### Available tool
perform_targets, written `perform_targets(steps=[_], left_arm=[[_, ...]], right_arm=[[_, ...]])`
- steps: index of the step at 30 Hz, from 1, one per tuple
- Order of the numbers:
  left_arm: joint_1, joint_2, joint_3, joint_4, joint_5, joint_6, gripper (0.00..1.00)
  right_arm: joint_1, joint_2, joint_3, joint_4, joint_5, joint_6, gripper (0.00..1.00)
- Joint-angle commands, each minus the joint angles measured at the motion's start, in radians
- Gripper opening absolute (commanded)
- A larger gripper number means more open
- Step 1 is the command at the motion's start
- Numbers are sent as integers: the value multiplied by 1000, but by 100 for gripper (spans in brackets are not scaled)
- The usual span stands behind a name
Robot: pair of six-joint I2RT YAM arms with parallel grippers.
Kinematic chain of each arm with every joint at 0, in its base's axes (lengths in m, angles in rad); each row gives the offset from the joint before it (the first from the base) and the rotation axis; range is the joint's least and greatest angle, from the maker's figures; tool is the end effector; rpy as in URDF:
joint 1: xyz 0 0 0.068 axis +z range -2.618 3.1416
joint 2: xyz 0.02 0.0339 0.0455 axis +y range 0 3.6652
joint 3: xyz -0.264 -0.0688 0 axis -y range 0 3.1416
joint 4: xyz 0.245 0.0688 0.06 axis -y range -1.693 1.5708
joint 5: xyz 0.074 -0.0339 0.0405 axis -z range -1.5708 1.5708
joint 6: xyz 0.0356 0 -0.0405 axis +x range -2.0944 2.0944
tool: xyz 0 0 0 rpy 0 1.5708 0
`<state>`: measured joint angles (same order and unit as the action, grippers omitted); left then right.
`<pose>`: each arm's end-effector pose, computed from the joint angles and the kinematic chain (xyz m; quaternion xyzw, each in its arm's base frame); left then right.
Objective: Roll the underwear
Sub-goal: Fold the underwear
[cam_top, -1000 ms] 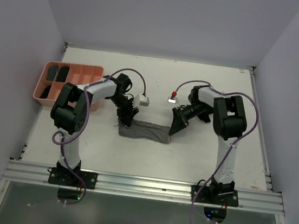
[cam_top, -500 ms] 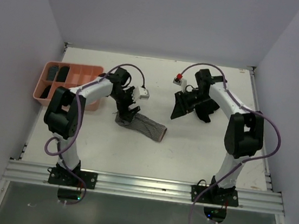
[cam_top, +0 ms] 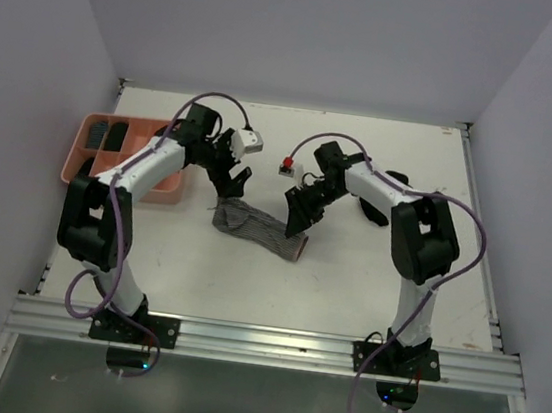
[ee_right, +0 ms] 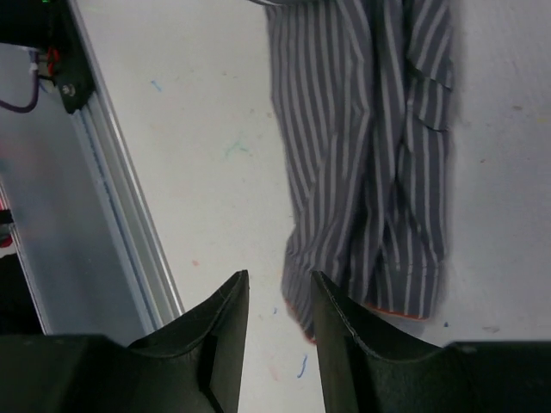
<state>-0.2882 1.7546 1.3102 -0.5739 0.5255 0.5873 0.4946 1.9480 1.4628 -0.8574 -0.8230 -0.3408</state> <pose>0.3499 -0.1224 0.2327 0.4580 0.8114 -0.2079 0.2977 0.3257 0.2053 0.2021 -0.4110 0.8138 0.4042 0.0735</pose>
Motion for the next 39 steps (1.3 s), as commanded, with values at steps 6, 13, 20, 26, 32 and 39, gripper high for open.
perform_targets(steps=[6, 13, 20, 26, 32, 39], left_arm=[[15, -152, -68, -248, 304, 184, 89], [11, -178, -247, -207, 289, 162, 47], [-3, -86, -264, -63, 222, 92, 45], [-3, 92, -135, 69, 139, -38, 50], [7, 166, 27, 176, 110, -133, 56], [7, 217, 168, 238, 133, -236, 74]], right_arm=[[-27, 137, -25, 113, 91, -37, 38], [-39, 163, -44, 170, 128, 9, 30], [-39, 201, -38, 156, 122, 36, 27], [-41, 186, -58, 133, 110, 36, 27], [-42, 146, -130, 121, 79, 63, 26], [-18, 141, -197, 138, -1, 134, 25]])
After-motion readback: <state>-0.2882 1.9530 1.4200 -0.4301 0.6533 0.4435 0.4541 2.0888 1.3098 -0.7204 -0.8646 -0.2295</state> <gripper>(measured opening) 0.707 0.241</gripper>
